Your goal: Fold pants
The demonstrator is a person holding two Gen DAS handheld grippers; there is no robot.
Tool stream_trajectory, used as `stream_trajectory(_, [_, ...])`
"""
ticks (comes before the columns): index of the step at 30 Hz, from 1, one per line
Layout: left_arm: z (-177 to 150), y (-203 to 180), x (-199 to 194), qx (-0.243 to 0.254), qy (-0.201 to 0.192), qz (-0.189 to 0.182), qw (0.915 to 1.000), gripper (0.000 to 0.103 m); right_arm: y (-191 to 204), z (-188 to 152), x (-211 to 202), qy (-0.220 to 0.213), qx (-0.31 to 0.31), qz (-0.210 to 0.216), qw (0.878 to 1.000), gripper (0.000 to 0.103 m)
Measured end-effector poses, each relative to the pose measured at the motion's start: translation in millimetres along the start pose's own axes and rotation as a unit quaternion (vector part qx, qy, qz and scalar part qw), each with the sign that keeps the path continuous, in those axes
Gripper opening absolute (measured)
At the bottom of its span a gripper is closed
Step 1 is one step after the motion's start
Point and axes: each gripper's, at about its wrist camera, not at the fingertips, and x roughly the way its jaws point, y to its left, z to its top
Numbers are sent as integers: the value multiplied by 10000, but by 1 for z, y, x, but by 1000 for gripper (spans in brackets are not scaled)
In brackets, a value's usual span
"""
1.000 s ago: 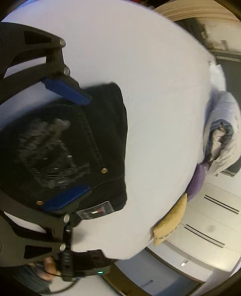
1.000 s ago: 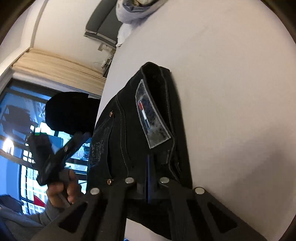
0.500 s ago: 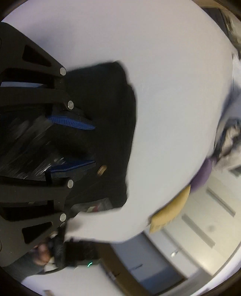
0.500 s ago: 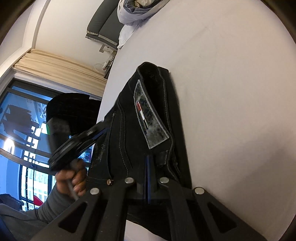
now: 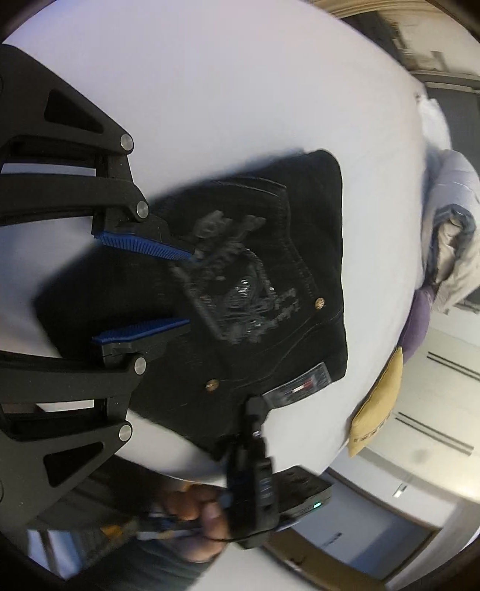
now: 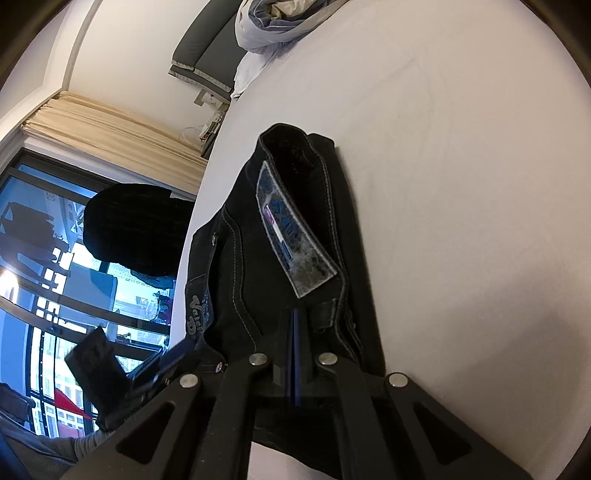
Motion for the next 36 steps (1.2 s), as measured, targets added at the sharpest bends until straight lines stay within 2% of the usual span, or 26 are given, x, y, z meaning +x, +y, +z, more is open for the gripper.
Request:
stream_trajectory(7, [-17,-5,8,339,-19,195,9992,31,17,-9,-5,-186,-173,-261,9993,0])
stream_trajectory(12, [-14,-7,1,383,-64,215,9990,34,36,-36,-26,-292,-392,-417,9979,2])
stream_trajectory(13, [-11,-5,-7,325,-41,175,9993,35,40,-39,-36,-371,-445,-407,9975,9])
stream_trajectory(14, [-8,-3,-12,287,-50,136,9995,44,45,-40,-45,-453,-509,-373,9970,23])
stream_trajectory(15, [-3,2,-22,164,-120,102,9997,63,48,-40,-56,-587,-557,-438,9958,37])
stream_trajectory(16, [-1,7,-28,61,-205,89,9997,74,49,-36,-65,-723,-542,-507,9946,66])
stream_trajectory(17, [2,16,-36,-95,-338,76,9994,90,47,-31,-73,-824,-491,-484,9942,74])
stream_trajectory(18, [6,28,-42,-365,-505,62,9980,97,43,-22,-78,-881,-417,-384,9945,74])
stream_trajectory(20, [12,50,-42,-831,-524,-8,9952,99,34,-2,-77,-825,-250,-382,9955,74])
stream_trajectory(25, [17,79,-6,-1619,159,-350,9861,99,14,42,-35,-106,-20,-163,9998,74])
stream_trajectory(28, [17,78,12,-1797,441,-683,9804,99,1,57,-9,330,92,-92,9994,73])
stream_trajectory(33, [26,78,34,-1897,711,-805,9759,97,-5,70,9,633,138,42,9979,58])
stream_trajectory(34, [30,79,39,-1948,766,-876,9739,97,-5,70,13,698,111,44,9975,53])
stream_trajectory(36, [36,83,47,-2072,930,-996,9688,93,-3,72,20,788,62,-7,9969,51])
